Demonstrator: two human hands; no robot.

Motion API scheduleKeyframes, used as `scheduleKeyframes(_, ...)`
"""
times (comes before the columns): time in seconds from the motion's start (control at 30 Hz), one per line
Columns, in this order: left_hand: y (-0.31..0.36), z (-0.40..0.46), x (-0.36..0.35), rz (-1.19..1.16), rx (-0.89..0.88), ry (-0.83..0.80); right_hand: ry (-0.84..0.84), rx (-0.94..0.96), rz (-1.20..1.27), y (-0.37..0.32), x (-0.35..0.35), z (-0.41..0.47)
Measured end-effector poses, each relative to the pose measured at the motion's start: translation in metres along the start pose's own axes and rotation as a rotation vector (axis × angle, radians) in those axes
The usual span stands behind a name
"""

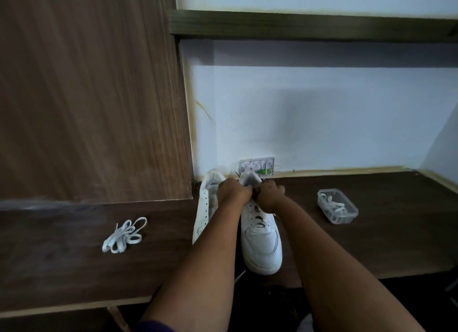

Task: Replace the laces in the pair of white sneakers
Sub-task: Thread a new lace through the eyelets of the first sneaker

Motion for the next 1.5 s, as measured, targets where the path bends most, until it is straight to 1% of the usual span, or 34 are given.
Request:
scheduleKeyframes(0.13, -0.003, 0.009, 0.001, 0.024, -0.009, -0.071, -0.117, 0.035, -0.185, -0.014, 0.006, -0.012)
scheduleKeyframes(0.2, -0.001, 0.015, 0.001, 0.057, -0.053, -0.120, -0.135, 0.056, -0.204, -0.017, 0.017, -0.019)
scheduleKeyframes(0.27, 0.001, 0.020, 0.001, 0.101, -0.083, -0.151, -0.155, 0.133, -0.123, -0.019, 0.018, -0.023)
scheduleKeyframes(0.3, 0.001, 0.022, 0.001, 0.123, -0.092, -0.161, -0.160, 0.215, 0.025, -0.018, 0.016, -0.021)
scheduleKeyframes(0.37, 0.000, 0.026, 0.000, 0.145, -0.111, -0.178, -0.195, 0.334, 0.516, -0.008, 0.013, -0.023)
scheduleKeyframes(0.4, -0.001, 0.026, 0.001, 0.144, -0.119, -0.183, -0.227, 0.367, 0.748, 0.000, 0.012, -0.028)
scheduleKeyframes(0.47, -0.002, 0.026, 0.001, 0.134, -0.128, -0.203, -0.345, 0.388, 1.130, 0.017, 0.004, -0.036)
scheduleKeyframes(0.53, -0.003, 0.026, 0.000, 0.094, -0.139, -0.213, -0.442, 0.362, 1.350, 0.033, -0.007, -0.037)
scheduleKeyframes(0.6, -0.006, 0.024, -0.001, 0.054, -0.143, -0.189, -0.435, 0.285, 1.419, 0.040, -0.016, -0.037)
scheduleKeyframes(0.63, -0.007, 0.024, -0.002, 0.016, -0.146, -0.173, -0.321, 0.216, 1.339, 0.047, -0.014, -0.031)
scheduleKeyframes(0.67, -0.010, 0.026, -0.004, -0.041, -0.143, -0.165, -0.135, 0.148, 1.180, 0.053, -0.006, -0.029)
scheduleKeyframes(0.7, -0.013, 0.026, -0.006, -0.104, -0.133, -0.172, 0.069, 0.105, 0.930, 0.058, 0.009, -0.025)
scheduleKeyframes(0.73, -0.015, 0.026, -0.008, -0.172, -0.125, -0.190, 0.239, 0.075, 0.662, 0.053, 0.025, -0.027)
scheduleKeyframes(0.77, -0.016, 0.025, -0.010, -0.234, -0.119, -0.210, 0.334, 0.081, 0.451, 0.042, 0.037, -0.030)
scheduleKeyframes(0.8, -0.016, 0.026, -0.012, -0.270, -0.117, -0.218, 0.334, 0.104, 0.338, 0.028, 0.042, -0.031)
scheduleKeyframes(0.83, -0.016, 0.024, -0.011, -0.265, -0.119, -0.212, 0.296, 0.127, 0.261, 0.018, 0.041, -0.025)
scheduleKeyframes(0.9, -0.016, 0.022, -0.010, -0.239, -0.124, -0.171, 0.197, 0.091, 0.052, -0.002, 0.029, -0.027)
scheduleKeyframes(0.93, -0.016, 0.022, -0.011, -0.258, -0.130, -0.169, 0.175, 0.068, -0.063, -0.009, 0.023, -0.032)
scheduleKeyframes(0.97, -0.017, 0.021, -0.012, -0.289, -0.136, -0.181, 0.153, 0.053, -0.126, -0.012, 0.016, -0.032)
scheduleKeyframes(1.0, -0.018, 0.022, -0.013, -0.319, -0.136, -0.192, 0.132, 0.032, -0.104, -0.011, 0.010, -0.030)
scheduleKeyframes(1.07, -0.019, 0.022, -0.015, -0.376, -0.135, -0.226, 0.103, 0.057, 0.087, -0.002, 0.004, -0.023)
scheduleKeyframes(1.1, -0.019, 0.022, -0.016, -0.405, -0.137, -0.242, 0.129, 0.062, 0.288, 0.007, 0.007, -0.022)
scheduleKeyframes(1.13, -0.019, 0.021, -0.016, -0.423, -0.140, -0.242, 0.175, 0.057, 0.571, 0.018, 0.012, -0.023)
scheduleKeyframes(1.2, -0.019, 0.021, -0.016, -0.406, -0.150, -0.236, 0.245, 0.050, 1.242, 0.040, 0.016, -0.027)
scheduleKeyframes(1.23, -0.020, 0.022, -0.016, -0.386, -0.153, -0.232, 0.270, 0.026, 1.419, 0.049, 0.014, -0.027)
scheduleKeyframes(1.27, -0.020, 0.022, -0.016, -0.373, -0.159, -0.225, 0.303, -0.015, 1.453, 0.057, 0.013, -0.028)
scheduleKeyframes(1.3, -0.020, 0.022, -0.015, -0.364, -0.159, -0.216, 0.340, -0.088, 1.286, 0.060, 0.015, -0.032)
scheduleKeyframes(1.33, -0.021, 0.024, -0.015, -0.365, -0.159, -0.208, 0.402, -0.194, 0.997, 0.062, 0.019, -0.037)
scheduleKeyframes(1.37, -0.021, 0.025, -0.014, -0.380, -0.153, -0.210, 0.496, -0.232, 0.697, 0.056, 0.028, -0.045)
scheduleKeyframes(1.4, -0.021, 0.025, -0.015, -0.399, -0.151, -0.214, 0.554, -0.153, 0.503, 0.042, 0.035, -0.051)
scheduleKeyframes(1.43, -0.022, 0.025, -0.015, -0.400, -0.148, -0.207, 0.546, -0.027, 0.383, 0.026, 0.038, -0.052)
scheduleKeyframes(1.47, -0.022, 0.025, -0.014, -0.371, -0.153, -0.184, 0.473, 0.070, 0.278, 0.011, 0.036, -0.046)
scheduleKeyframes(1.5, -0.023, 0.026, -0.013, -0.331, -0.158, -0.162, 0.364, 0.117, 0.142, -0.002, 0.030, -0.039)
Point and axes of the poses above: each hand's wrist, its own z-axis towards the middle knuckle, its own x-axis out of the back of the hand, y = z × x, the point moved 7 cm from there along z, towards the middle knuckle, and after that the axes turned 15 degrees about -y, right-handed, at the moved point
